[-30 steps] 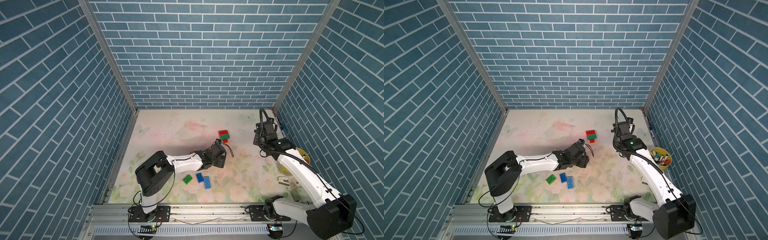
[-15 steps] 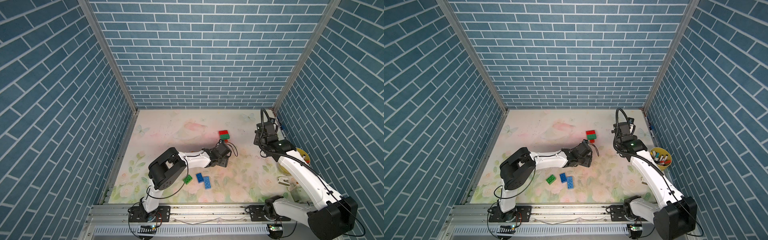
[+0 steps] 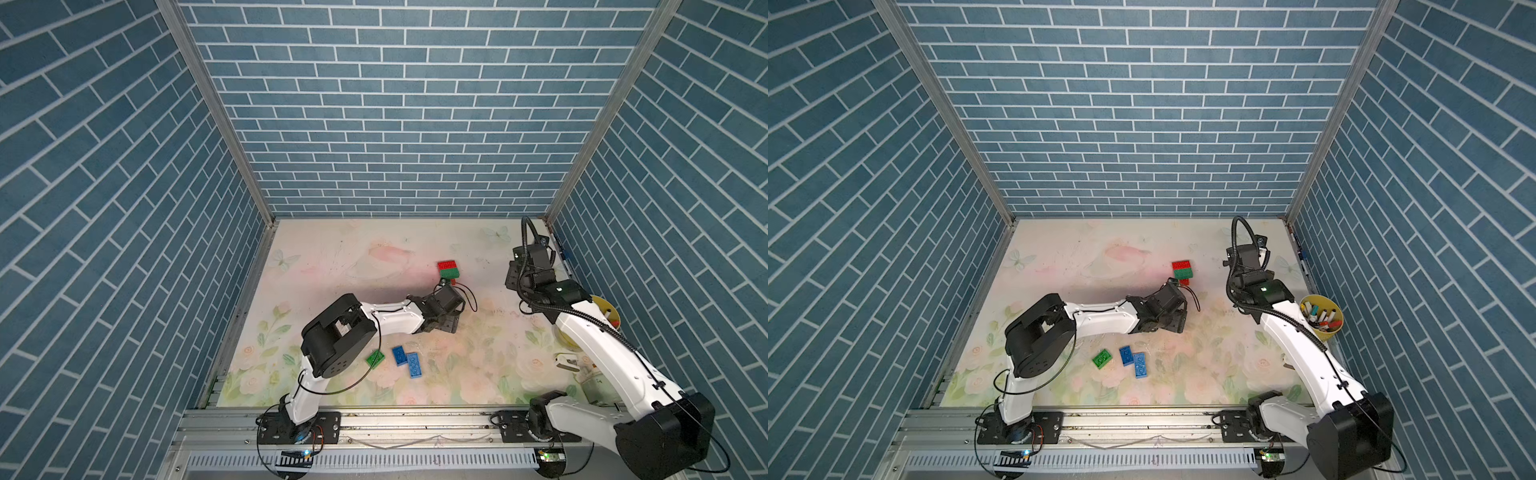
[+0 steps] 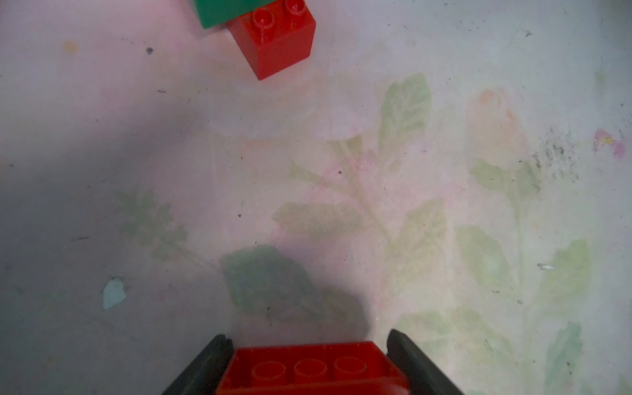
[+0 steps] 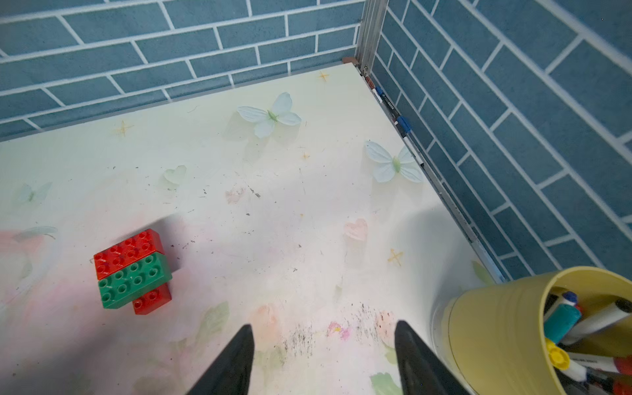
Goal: Assemble a rectangle with lego
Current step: Place the lego brick at the center of the board, then pick up the lego brick from the center of the board.
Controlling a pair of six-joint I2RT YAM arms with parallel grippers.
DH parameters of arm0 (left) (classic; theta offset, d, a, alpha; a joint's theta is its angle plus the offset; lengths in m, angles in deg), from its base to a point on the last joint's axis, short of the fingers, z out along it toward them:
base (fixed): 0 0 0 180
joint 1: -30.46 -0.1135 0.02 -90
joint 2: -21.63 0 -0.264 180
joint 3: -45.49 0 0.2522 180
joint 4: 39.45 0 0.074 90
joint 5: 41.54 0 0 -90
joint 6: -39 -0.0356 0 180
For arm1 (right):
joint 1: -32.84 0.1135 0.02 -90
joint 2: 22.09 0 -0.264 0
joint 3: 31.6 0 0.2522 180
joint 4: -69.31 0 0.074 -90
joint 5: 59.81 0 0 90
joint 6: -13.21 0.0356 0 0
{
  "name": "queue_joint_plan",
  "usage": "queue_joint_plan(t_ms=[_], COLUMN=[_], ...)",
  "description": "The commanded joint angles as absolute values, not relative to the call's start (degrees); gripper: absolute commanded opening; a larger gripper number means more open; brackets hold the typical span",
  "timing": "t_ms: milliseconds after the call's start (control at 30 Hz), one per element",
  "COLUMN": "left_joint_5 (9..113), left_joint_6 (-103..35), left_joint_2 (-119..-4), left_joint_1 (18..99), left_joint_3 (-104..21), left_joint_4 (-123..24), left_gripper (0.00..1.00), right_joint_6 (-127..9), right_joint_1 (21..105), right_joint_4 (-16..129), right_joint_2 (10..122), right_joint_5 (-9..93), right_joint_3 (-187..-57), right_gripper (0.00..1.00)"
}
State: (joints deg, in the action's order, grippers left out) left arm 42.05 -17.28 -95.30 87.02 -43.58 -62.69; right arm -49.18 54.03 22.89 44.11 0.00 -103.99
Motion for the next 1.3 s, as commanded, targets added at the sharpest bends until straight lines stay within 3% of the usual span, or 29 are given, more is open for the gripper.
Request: queue_joint_plan(t_ms=[0, 267, 400, 500, 533, 567, 700, 867, 1067, 1267], left_joint_5=[41.3, 39.2, 34.5, 30.5, 29.8, 29.5, 31.1, 32.3, 35.8, 34.0], left_joint_6=[-17.6, -17.6, -19.8, -26.7, -29.4, -32.3, -40.9, -46.5, -42.2, -35.7], left_joint_2=[-97.0, -95.5, -90.7, -84.9, -82.8, -80.6, -72.4, -57.7, -42.5, -35.3], left_joint_1=[87.1, 87.1, 87.2, 87.9, 88.0, 88.1, 88.0, 86.0, 75.4, 70.4], left_joint_3=[-44.3, -43.3, -40.2, -36.7, -35.2, -33.9, -28.2, -20.0, -14.4, -7.7], left_joint_4=[-65.2, -64.0, -60.1, -54.7, -52.7, -50.8, -45.8, -42.3, -47.6, -49.4], left_gripper=[0.79, 0.8, 0.81, 0.84, 0.92, 0.94, 0.96, 1.0, 1.0, 1.0], right_joint_6=[-49.0, -49.2, -50.8, -52.4, -52.5, -52.5, -51.3, -47.0, -27.4, -16.7], right_joint_1=[53.8, 53.8, 53.8, 53.8, 53.8, 53.8, 54.9, 67.2, 81.2, 87.8], right_joint_4=[23.7, 23.8, 24.1, 25.0, 25.1, 25.6, 26.1, 22.7, 17.0, 18.9], right_joint_2=[43.7, 43.7, 43.1, 41.5, 40.9, 40.3, 39.4, 43.6, 52.1, 63.8], right_joint_5=[0.3, 0.9, 4.2, 8.6, 9.7, 11.2, 16.8, 10.7, 4.2, 5.5], right_joint_3=[-103.3, -103.3, -102.9, -101.6, -101.1, -100.6, -98.9, -99.2, -98.1, -101.9], right_gripper=[0.67, 0.7, 0.83, 0.88, 0.89, 0.9, 0.91, 0.92, 0.91, 0.91])
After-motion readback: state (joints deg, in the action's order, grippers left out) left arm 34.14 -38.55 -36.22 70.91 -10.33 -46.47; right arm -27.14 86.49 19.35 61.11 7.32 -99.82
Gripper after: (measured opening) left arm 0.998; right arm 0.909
